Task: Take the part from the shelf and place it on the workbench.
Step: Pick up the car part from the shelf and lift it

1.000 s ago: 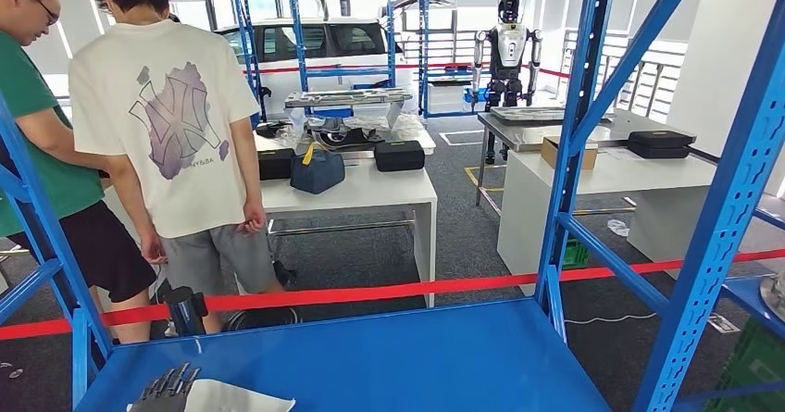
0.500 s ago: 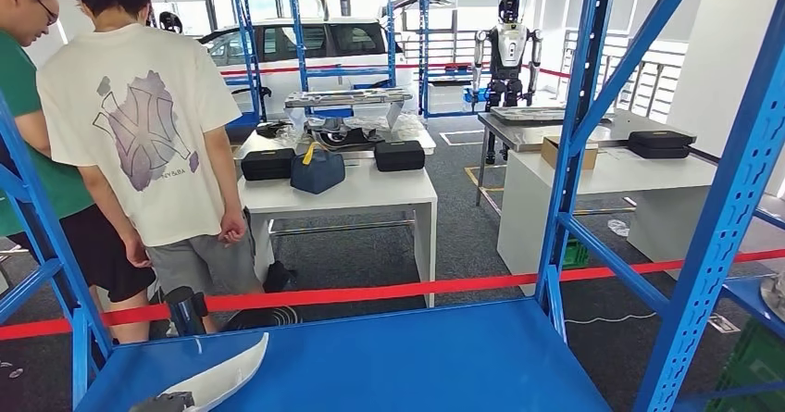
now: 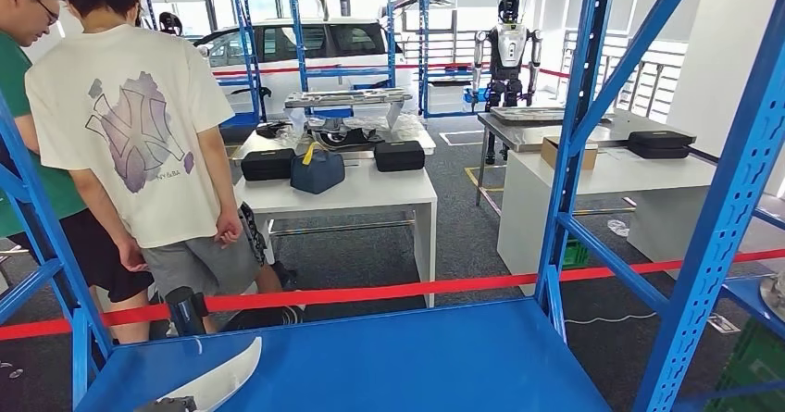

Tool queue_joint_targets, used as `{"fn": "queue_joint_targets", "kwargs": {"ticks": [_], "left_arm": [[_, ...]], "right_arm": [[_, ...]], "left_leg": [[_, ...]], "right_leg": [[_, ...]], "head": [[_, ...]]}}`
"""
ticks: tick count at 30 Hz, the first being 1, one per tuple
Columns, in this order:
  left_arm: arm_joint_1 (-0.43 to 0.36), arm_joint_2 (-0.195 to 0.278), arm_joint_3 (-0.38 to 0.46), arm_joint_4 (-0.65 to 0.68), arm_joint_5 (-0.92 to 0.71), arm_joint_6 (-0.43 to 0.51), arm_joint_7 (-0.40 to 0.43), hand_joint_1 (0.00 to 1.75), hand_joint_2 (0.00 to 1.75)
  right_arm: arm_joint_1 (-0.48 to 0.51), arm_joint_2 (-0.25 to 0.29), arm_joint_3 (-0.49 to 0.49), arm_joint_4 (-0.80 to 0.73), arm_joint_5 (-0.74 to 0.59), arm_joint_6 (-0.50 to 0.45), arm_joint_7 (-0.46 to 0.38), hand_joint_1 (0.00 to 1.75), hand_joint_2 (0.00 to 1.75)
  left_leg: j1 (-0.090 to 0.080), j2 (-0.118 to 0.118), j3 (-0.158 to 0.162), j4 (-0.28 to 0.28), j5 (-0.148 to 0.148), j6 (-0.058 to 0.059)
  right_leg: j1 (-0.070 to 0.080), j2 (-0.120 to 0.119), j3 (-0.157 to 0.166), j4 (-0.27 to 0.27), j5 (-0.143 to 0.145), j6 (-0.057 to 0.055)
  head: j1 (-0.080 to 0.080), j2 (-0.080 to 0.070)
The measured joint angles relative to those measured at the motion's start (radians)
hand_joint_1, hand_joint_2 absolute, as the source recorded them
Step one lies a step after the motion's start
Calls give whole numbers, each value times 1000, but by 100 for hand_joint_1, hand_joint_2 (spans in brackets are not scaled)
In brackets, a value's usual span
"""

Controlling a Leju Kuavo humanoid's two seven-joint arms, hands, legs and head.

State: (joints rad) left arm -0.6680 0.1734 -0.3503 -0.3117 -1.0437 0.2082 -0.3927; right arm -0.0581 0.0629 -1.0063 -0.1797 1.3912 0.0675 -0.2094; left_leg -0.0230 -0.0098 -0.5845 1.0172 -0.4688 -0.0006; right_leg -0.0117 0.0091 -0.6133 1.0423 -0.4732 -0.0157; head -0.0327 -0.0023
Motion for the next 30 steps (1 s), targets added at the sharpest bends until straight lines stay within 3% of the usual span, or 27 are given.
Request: {"fn": "queue_joint_targets", "kwargs": {"ticks": [5,15,30], "left_arm": [[1,-2,21,-3,8,36,-43,175,175],[-1,-51,85,-69,45,209,-156,175,175],[-68,-99,115,-213,65,192,-199,175,175]], "right_arm": [[0,0,0,0,0,0,0,0,0],[-1,0,0,0,1,-2,0,0,0],[-3,0,-7,0,0,-10,0,0,0]], "left_leg": [[0,0,0,0,0,0],[0,-1,0,1,0,0],[0,0,0,1,0,0]], "right_leg": [[0,0,0,0,0,0],[0,0,0,0,0,0],[0,0,0,0,1,1]], "head": [[0,0],[0,0],[0,0]]}}
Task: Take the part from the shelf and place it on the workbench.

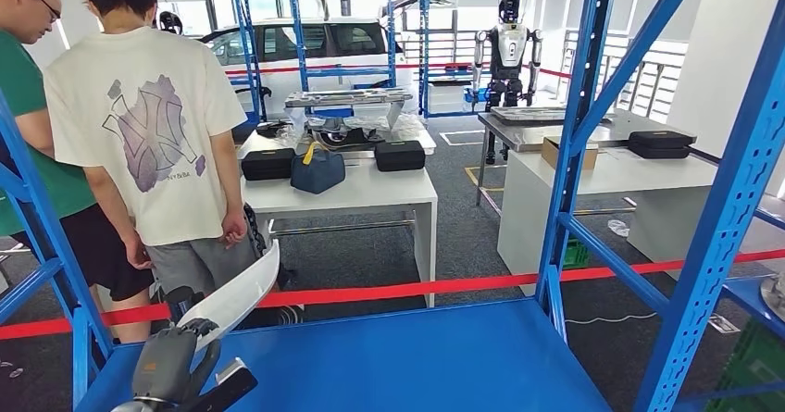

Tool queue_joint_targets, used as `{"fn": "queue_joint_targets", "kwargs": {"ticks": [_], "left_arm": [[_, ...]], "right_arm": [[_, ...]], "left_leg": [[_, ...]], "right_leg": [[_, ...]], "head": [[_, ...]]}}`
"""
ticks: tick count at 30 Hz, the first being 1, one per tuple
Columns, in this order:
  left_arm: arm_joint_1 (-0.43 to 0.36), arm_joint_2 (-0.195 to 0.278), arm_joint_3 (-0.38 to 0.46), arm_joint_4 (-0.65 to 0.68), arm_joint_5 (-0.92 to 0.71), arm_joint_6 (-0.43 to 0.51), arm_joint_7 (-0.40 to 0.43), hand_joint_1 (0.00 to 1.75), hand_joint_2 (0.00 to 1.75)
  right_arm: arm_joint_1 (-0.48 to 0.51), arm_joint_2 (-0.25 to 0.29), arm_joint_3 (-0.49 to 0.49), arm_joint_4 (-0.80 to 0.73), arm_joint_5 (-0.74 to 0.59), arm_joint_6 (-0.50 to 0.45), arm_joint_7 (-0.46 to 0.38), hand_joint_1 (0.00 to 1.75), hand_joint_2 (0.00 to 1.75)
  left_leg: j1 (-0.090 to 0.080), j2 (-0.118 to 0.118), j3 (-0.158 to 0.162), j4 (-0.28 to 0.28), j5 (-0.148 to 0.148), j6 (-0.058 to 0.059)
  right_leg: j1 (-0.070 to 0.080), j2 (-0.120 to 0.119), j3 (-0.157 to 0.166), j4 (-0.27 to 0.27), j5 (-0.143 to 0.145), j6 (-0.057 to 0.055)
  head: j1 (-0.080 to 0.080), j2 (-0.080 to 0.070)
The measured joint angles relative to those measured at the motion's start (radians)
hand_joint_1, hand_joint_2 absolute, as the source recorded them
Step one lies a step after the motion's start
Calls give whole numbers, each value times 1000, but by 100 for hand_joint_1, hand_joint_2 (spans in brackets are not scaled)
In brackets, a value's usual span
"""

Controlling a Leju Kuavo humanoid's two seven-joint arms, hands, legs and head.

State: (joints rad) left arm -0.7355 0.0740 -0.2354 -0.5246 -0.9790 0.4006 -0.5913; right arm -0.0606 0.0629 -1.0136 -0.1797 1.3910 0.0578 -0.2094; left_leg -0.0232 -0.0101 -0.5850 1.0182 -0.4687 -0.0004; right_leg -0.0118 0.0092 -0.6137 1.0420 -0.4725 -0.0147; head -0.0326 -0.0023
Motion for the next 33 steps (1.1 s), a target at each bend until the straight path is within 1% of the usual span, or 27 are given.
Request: {"fn": "queue_joint_targets", "kwargs": {"ticks": [3,7,9,10,11,13,14,15,16,17,18,19,20,21,23,24,25,26,27,28,29,30,31,32,33], "left_arm": [[-48,-13,0,-37,4,-32,6,175,175],[-108,-36,-12,-90,27,-71,22,175,175],[-130,-47,-25,-114,40,-81,26,175,175],[-141,-52,-33,-124,47,-84,27,175,175],[-152,-57,-40,-130,54,-86,28,175,175],[-169,-67,-53,-135,68,-91,28,175,175],[-173,-71,-58,-135,74,-93,28,175,175],[-176,-75,-64,-135,78,-95,27,175,175],[-178,-79,-70,-135,82,-96,27,175,175],[-182,-81,-75,-135,86,-97,26,175,175],[-188,-83,-80,-135,91,-98,25,175,175],[-195,-84,-84,-136,95,-98,25,175,175],[-202,-84,-87,-137,99,-98,25,175,175],[-207,-85,-89,-137,101,-98,25,175,175],[-212,-85,-96,-138,103,-98,25,175,175],[-213,-85,-100,-138,104,-98,26,175,175],[-214,-85,-103,-138,105,-98,27,175,175],[-216,-84,-106,-138,106,-98,29,175,175],[-217,-84,-109,-138,107,-98,32,175,175],[-218,-84,-112,-138,108,-98,34,175,175],[-219,-84,-116,-138,108,-98,36,175,175],[-219,-84,-120,-137,108,-98,39,175,175],[-219,-84,-124,-137,108,-98,41,175,175],[-220,-84,-127,-137,108,-98,42,175,175],[-222,-84,-129,-137,108,-98,43,175,175]], "right_arm": [[0,0,-4,0,-4,-2,0,0,0],[-2,0,-11,0,-10,-5,0,0,0],[-3,0,-14,0,-13,-7,0,0,0],[-3,0,-16,0,-15,-7,0,0,0],[-3,-1,-17,0,-17,-8,0,0,0],[-3,-2,-19,0,-19,-9,0,0,0],[-2,-3,-20,0,-19,-10,0,0,0],[-2,-4,-21,0,-20,-11,0,0,0],[-3,-4,-22,0,-20,-12,0,0,0],[-3,-5,-23,0,-21,-13,0,0,0],[-3,-6,-24,0,-21,-13,0,0,0],[-4,-7,-24,0,-21,-14,0,0,0],[-5,-7,-24,0,-21,-15,-1,0,0],[-5,-7,-25,0,-21,-15,0,0,0],[-5,-6,-26,0,-23,-15,0,0,0],[-6,-5,-26,0,-23,-16,1,0,0],[-7,-5,-27,0,-24,-16,1,0,0],[-7,-5,-29,0,-25,-16,1,0,0],[-8,-5,-31,0,-26,-16,1,0,0],[-7,-5,-33,0,-28,-16,1,0,0],[-7,-5,-34,0,-29,-15,1,0,0],[-7,-5,-36,0,-31,-15,1,0,0],[-7,-5,-37,0,-32,-15,1,0,0],[-7,-5,-38,0,-33,-15,1,0,0],[-7,-5,-39,0,-33,-15,1,0,0]], "left_leg": [[-3,0,-2,5,-2,4],[-7,0,-4,8,-1,13],[-1,3,2,-7,9,21],[2,5,5,-15,15,25],[6,7,7,-23,21,29],[7,10,4,-23,24,32],[7,10,2,-21,23,32],[8,11,-1,-18,23,32],[10,11,-3,-13,22,30],[14,11,-7,-6,21,26],[17,11,-12,4,17,19],[18,10,-19,16,13,11],[18,9,-26,25,11,3],[17,8,-31,31,10,-3],[16,5,-33,29,15,-14],[17,5,-36,32,12,-19],[18,5,-43,47,-3,-25],[19,6,-56,80,-29,-30],[21,6,-76,132,-66,-35],[22,7,-100,198,-105,-38],[22,7,-121,260,-136,-40],[22,7,-131,299,-151,-40],[22,7,-124,303,-150,-37],[22,7,-95,265,-131,-33],[21,6,-48,194,-104,-25]], "right_leg": [[-2,0,0,-2,2,4],[-4,1,1,-4,6,12],[-4,1,0,-1,3,20],[-3,1,-8,17,-11,23],[-2,0,-24,54,-36,26],[-5,-1,-79,178,-100,33],[-7,-2,-104,235,-121,36],[-10,-3,-115,263,-124,40],[-13,-4,-108,252,-109,44],[-16,-5,-82,203,-80,48],[-20,-6,-47,135,-55,54],[-21,-3,-20,78,-35,54],[-22,-1,-2,40,-25,50],[-21,2,2,26,-24,42],[-19,5,-3,29,-17,23],[-19,4,-5,29,-13,15],[-20,4,-8,28,-9,8],[-21,3,-12,27,-4,1],[-22,3,-16,26,0,-4],[-21,2,-22,26,5,-7],[-21,2,-28,26,10,-8],[-20,2,-35,26,15,-8],[-19,2,-42,26,20,-8],[-18,2,-47,26,26,-7],[-17,2,-52,26,31,-6]], "head": [[0,0],[0,0],[0,0],[0,0],[0,0],[0,0],[0,0],[0,0],[0,0],[0,0],[0,0],[0,0],[0,0],[0,0],[0,0],[0,0],[0,0],[0,0],[0,0],[0,0],[0,0],[0,0],[0,0],[0,0],[0,0]]}}
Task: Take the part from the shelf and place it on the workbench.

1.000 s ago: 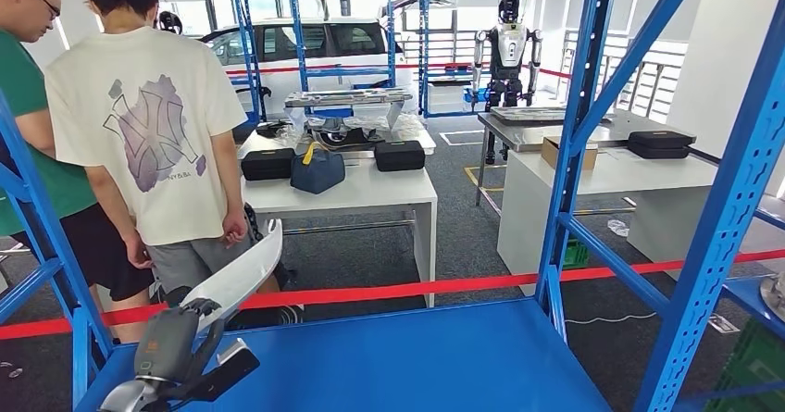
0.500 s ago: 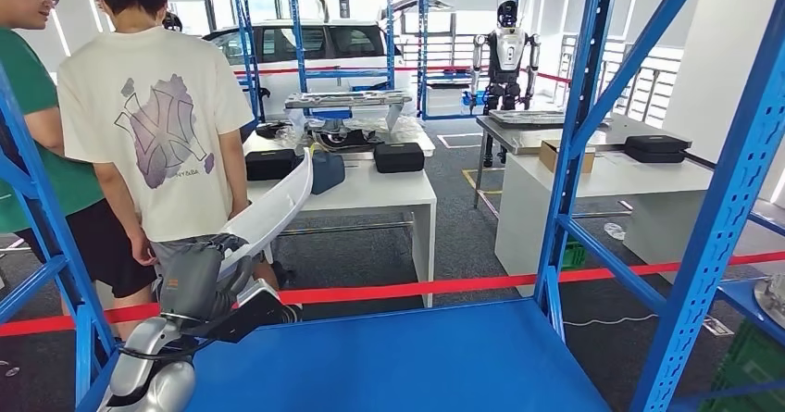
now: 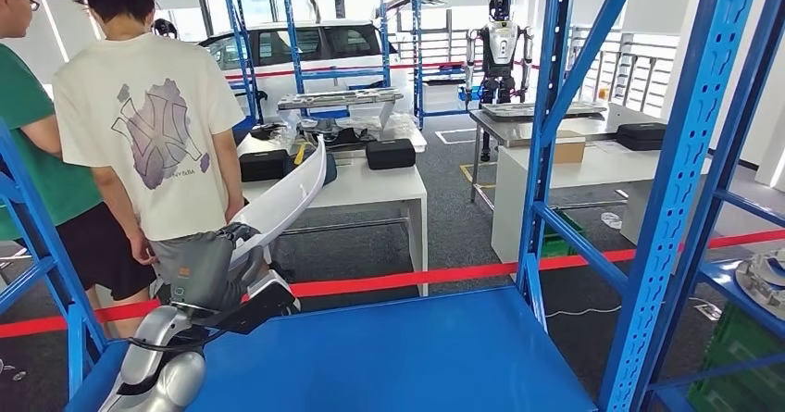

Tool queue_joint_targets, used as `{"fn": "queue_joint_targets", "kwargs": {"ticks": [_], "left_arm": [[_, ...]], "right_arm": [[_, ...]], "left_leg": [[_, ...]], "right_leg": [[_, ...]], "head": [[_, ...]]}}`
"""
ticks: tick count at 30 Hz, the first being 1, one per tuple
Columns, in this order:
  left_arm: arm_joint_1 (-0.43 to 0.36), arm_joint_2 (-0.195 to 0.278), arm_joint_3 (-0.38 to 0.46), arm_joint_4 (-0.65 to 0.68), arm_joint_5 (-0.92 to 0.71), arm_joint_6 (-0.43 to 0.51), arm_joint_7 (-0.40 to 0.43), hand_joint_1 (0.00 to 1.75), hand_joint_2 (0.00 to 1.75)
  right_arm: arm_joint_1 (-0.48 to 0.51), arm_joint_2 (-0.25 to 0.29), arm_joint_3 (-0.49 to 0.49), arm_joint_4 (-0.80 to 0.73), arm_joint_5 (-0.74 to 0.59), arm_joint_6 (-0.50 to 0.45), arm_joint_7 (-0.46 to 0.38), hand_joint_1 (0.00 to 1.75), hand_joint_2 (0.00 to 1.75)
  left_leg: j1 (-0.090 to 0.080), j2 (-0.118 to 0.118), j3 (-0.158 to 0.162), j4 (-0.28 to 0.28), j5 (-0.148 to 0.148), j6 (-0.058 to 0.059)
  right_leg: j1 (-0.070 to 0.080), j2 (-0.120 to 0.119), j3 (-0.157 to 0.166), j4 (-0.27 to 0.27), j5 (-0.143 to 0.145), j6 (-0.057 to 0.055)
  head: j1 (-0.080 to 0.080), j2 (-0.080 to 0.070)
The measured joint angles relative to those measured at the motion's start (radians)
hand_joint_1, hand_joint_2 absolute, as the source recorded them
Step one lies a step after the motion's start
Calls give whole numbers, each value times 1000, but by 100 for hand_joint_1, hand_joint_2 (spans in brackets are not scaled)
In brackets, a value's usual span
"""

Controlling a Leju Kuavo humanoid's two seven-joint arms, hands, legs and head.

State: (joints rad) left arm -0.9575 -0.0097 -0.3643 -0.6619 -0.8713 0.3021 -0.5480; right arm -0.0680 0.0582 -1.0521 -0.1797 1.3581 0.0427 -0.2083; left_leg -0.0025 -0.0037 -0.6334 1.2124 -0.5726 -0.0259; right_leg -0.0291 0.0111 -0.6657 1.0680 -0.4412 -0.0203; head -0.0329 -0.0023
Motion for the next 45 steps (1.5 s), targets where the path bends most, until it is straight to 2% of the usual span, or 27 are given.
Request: {"fn": "queue_joint_targets", "kwargs": {"ticks": [2,3,6,7,8,9,11,12,13,14,16,18,19,22,23,24,26,27,28,29,31,33,35,41,43,44,45], "left_arm": [[-7,-1,-3,-4,0,0,0,175,175],[-11,-1,-4,-6,0,0,0,175,175],[-18,-2,-9,-8,0,0,0,175,175],[-19,-3,-10,-8,0,0,1,175,175],[-20,-4,-11,-8,0,0,3,175,175],[-21,-5,-12,-8,0,0,6,175,175],[-21,-5,-15,-7,2,0,12,175,175],[-19,-5,-17,-7,5,0,13,175,175],[-17,-4,-18,-7,8,-1,14,175,175],[-16,-4,-20,-7,12,-2,13,175,175],[-14,-2,-23,-8,17,-5,13,175,175],[-13,0,-25,-10,19,-6,13,175,175],[-13,0,-27,-12,19,-7,12,175,175],[-16,0,-32,-10,20,-12,12,175,175],[-19,-1,-34,-8,21,-14,14,175,175],[-22,-1,-36,-6,21,-15,16,175,175],[-28,-2,-42,-1,22,-15,20,175,175],[-28,-3,-45,1,22,-14,21,175,175],[-27,-3,-47,4,23,-13,21,175,175],[-26,-3,-50,6,24,-12,20,175,175],[-27,-6,-53,8,28,-10,19,175,175],[-33,-11,-55,6,32,-7,19,175,175],[-37,-14,-56,5,33,-6,18,175,175],[-37,-14,-56,5,33,-5,18,175,175],[-40,-16,-57,7,33,-5,21,175,175],[-42,-17,-58,8,33,-5,24,175,175],[-43,-19,-58,10,32,-5,27,175,175]], "right_arm": [[0,2,-1,0,0,0,0,0,0],[0,2,-2,0,0,0,0,0,0],[0,5,-3,0,0,1,-1,0,0],[0,6,-3,0,0,1,-2,0,0],[1,6,-3,0,0,1,-1,0,0],[1,6,-3,0,0,1,-1,0,0],[0,5,-3,0,0,1,0,0,0],[0,5,-3,0,0,1,-1,0,0],[0,5,-3,0,0,1,-1,0,0],[0,4,-4,0,0,0,-1,0,0],[-1,3,-4,0,0,-2,0,0,0],[-1,2,-4,0,0,-4,0,0,0],[-2,2,-4,0,-1,-5,0,0,0],[-2,3,-5,0,-6,-5,0,0,0],[-3,4,-7,0,-8,-5,0,0,0],[-3,4,-8,0,-9,-5,-1,0,0],[-4,4,-10,0,-9,-5,0,0,0],[-4,4,-11,0,-9,-5,0,0,0],[-4,4,-11,0,-9,-5,0,0,0],[-3,4,-11,0,-9,-5,0,0,0],[-3,4,-11,0,-9,-5,0,0,0],[-3,5,-11,0,-7,-7,1,0,0],[-3,5,-11,0,-6,-8,3,0,0],[-3,5,-11,0,-5,-8,3,0,0],[-2,6,-11,0,0,-10,1,0,0],[-1,6,-11,0,4,-13,1,0,0],[-1,6,-11,0,9,-16,1,0,0]], "left_leg": [[-6,1,79,-136,34,13],[-11,1,96,-171,42,17],[-16,3,93,-189,63,27],[-14,5,90,-195,76,33],[-11,7,84,-202,89,40],[-9,9,76,-205,102,46],[-9,9,50,-204,121,52],[-9,9,35,-201,130,52],[-10,9,20,-198,139,51],[-9,9,5,-193,147,50],[-9,9,-23,-181,161,43],[-10,9,-41,-169,171,33],[-11,9,-44,-168,177,27],[-10,7,-51,-167,184,9],[-8,6,-59,-151,162,3],[-6,4,-71,-117,124,-2],[-1,3,-99,4,26,-12],[1,4,-107,65,-3,-16],[3,4,-104,104,-10,-18],[4,4,-85,109,5,-17],[3,3,2,18,48,-9],[-3,1,106,-125,40,3],[-10,1,146,-194,20,10],[-12,0,139,-196,24,11],[-12,2,133,-206,39,22],[-11,4,124,-212,56,33],[-10,6,98,-216,85,43]], "right_leg": [[1,0,-6,-2,12,7],[1,0,-7,-4,18,13],[-3,-2,-9,-16,36,34],[-3,-2,-13,-12,26,39],[-3,-3,-23,9,1,44],[-3,-4,-37,49,-40,47],[0,-5,-71,171,-129,53],[1,-5,-80,222,-151,55],[2,-5,-74,246,-152,56],[3,-5,-50,232,-135,56],[3,-7,39,116,-99,54],[7,-6,104,14,-96,42],[10,-5,114,-6,-102,34],[8,-6,102,-13,-81,11],[6,-8,95,-16,-70,5],[3,-9,85,-19,-58,0],[3,-10,60,-20,-36,-3],[3,-10,46,-20,-24,-2],[3,-10,31,-19,-12,-1],[3,-10,16,-19,-1,1],[3,-10,-9,-19,22,5],[3,-9,-23,-20,42,14],[2,-9,-26,-26,57,24],[1,-9,-25,-29,63,28],[-2,-8,-26,-38,76,38],[-3,-8,-37,-17,47,43],[-2,-8,-56,60,-2,49]], "head": [[0,0],[0,0],[0,0],[0,0],[0,0],[0,0],[1,0],[1,0],[1,0],[1,0],[1,0],[0,0],[0,0],[0,0],[-1,0],[-2,0],[-3,0],[-3,0],[-3,0],[-3,0],[-3,0],[-3,0],[-3,0],[-3,0],[-3,0],[-3,0],[-3,-1]]}}
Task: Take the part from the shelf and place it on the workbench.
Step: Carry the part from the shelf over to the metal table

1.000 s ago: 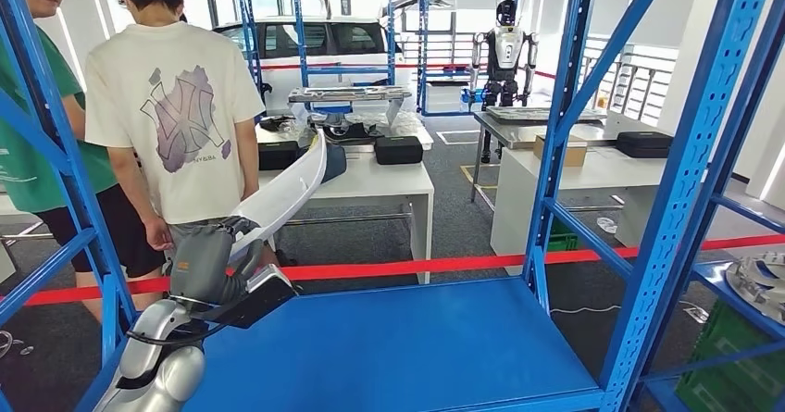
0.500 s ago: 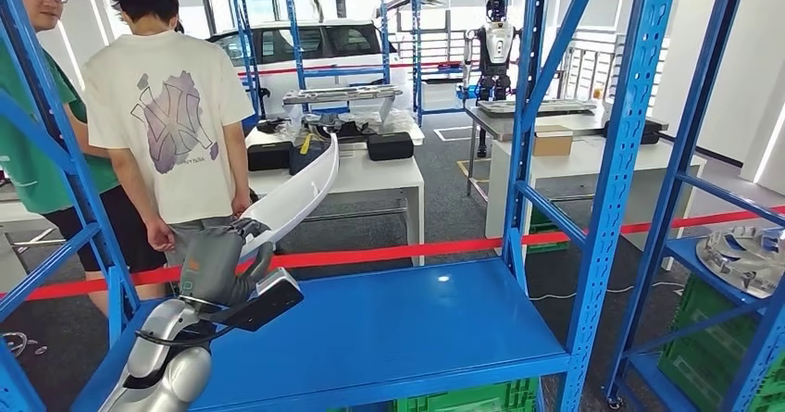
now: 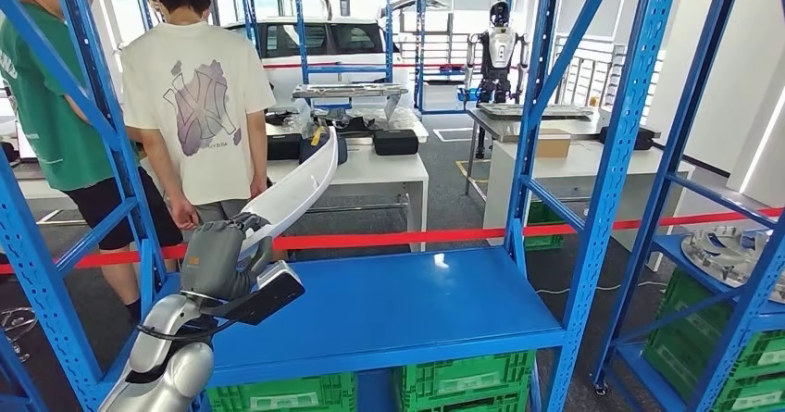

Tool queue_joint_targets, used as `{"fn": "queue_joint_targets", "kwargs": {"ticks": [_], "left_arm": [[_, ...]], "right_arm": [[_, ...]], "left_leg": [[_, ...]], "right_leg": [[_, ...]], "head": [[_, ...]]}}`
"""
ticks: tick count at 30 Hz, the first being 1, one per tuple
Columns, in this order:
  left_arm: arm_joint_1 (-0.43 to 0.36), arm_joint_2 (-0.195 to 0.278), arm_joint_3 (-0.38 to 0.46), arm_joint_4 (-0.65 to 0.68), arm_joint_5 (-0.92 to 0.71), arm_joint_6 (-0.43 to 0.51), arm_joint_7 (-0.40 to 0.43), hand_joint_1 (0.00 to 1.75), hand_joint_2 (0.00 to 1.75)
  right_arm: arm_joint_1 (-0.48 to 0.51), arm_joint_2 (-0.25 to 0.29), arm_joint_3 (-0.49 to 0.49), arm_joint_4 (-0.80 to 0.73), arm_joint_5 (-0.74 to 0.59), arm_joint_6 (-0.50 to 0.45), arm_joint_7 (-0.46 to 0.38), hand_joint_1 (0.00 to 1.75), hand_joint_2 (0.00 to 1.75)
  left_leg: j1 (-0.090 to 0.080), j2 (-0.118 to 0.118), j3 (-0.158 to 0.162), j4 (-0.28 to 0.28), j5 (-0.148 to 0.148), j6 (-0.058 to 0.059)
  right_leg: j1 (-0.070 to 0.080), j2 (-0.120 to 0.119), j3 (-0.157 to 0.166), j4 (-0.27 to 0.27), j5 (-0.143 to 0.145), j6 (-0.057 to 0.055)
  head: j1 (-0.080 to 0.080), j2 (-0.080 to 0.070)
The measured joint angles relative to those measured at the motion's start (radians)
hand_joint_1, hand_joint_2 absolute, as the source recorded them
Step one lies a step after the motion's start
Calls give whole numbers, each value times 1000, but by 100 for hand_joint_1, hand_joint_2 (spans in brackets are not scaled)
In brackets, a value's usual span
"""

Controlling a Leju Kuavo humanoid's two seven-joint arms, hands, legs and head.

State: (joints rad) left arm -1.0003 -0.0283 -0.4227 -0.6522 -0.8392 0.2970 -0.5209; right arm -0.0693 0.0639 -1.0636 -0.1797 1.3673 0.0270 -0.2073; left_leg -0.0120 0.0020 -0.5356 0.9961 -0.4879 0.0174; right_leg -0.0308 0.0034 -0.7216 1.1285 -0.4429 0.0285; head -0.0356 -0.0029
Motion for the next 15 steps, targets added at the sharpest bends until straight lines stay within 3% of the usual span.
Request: {"fn": "queue_joint_targets", "kwargs": {"ticks": [2,3,4,5,7,8,10,12,13,14,15], "left_arm": [[1,-1,0,1,-1,0,4,175,175],[3,1,0,1,0,0,4,175,175],[4,2,-1,2,0,0,4,175,175],[4,3,-1,2,1,0,3,175,175],[3,5,-1,5,1,1,3,175,175],[3,7,-2,7,2,1,3,175,175],[3,12,-2,12,2,4,3,175,175],[4,15,-3,15,2,7,3,175,175],[6,16,-4,17,2,8,3,175,175],[7,17,-4,19,2,8,3,175,175],[9,18,-5,20,2,9,3,175,175]], "right_arm": [[-2,-3,0,0,9,-5,2,0,0],[-4,-4,0,0,12,-7,2,0,0],[-5,-4,0,0,14,-7,1,0,0],[-6,-4,0,0,14,-7,-1,0,0],[-5,-4,0,0,16,-8,-2,0,0],[-5,-4,0,0,16,-8,-2,0,0],[-6,-4,0,-1,17,-9,-2,0,0],[-6,-4,0,-1,17,-10,-1,0,0],[-6,-5,0,-1,17,-10,0,0,0],[-6,-5,0,-1,17,-10,0,0,0],[-6,-5,0,-1,17,-10,0,0,0]], "left_leg": [[1,2,-82,16,61,3],[0,3,-118,29,83,-3],[-1,3,-137,40,95,-11],[-1,4,-141,42,102,-17],[-2,3,-145,41,113,-28],[-1,1,-152,48,101,-34],[3,-1,-176,115,22,-47],[7,-1,-201,240,-70,-57],[9,-1,-205,294,-88,-59],[9,-2,-199,325,-82,-59],[10,-2,-176,321,-59,-57]], "right_leg": [[5,-1,66,45,-80,1],[9,0,119,26,-95,-3],[11,1,178,-50,-89,-9],[13,2,192,-78,-103,-15],[11,0,182,-85,-93,-29],[9,-2,174,-85,-82,-36],[4,-5,150,-87,-56,-46],[4,-6,120,-87,-32,-48],[4,-6,105,-87,-20,-47],[5,-6,89,-86,-7,-46],[5,-7,74,-86,5,-45]], "head": [[2,0],[2,0],[2,0],[3,0],[2,0],[2,-1],[1,-1],[0,-1],[0,-1],[0,-1],[0,-1]]}}
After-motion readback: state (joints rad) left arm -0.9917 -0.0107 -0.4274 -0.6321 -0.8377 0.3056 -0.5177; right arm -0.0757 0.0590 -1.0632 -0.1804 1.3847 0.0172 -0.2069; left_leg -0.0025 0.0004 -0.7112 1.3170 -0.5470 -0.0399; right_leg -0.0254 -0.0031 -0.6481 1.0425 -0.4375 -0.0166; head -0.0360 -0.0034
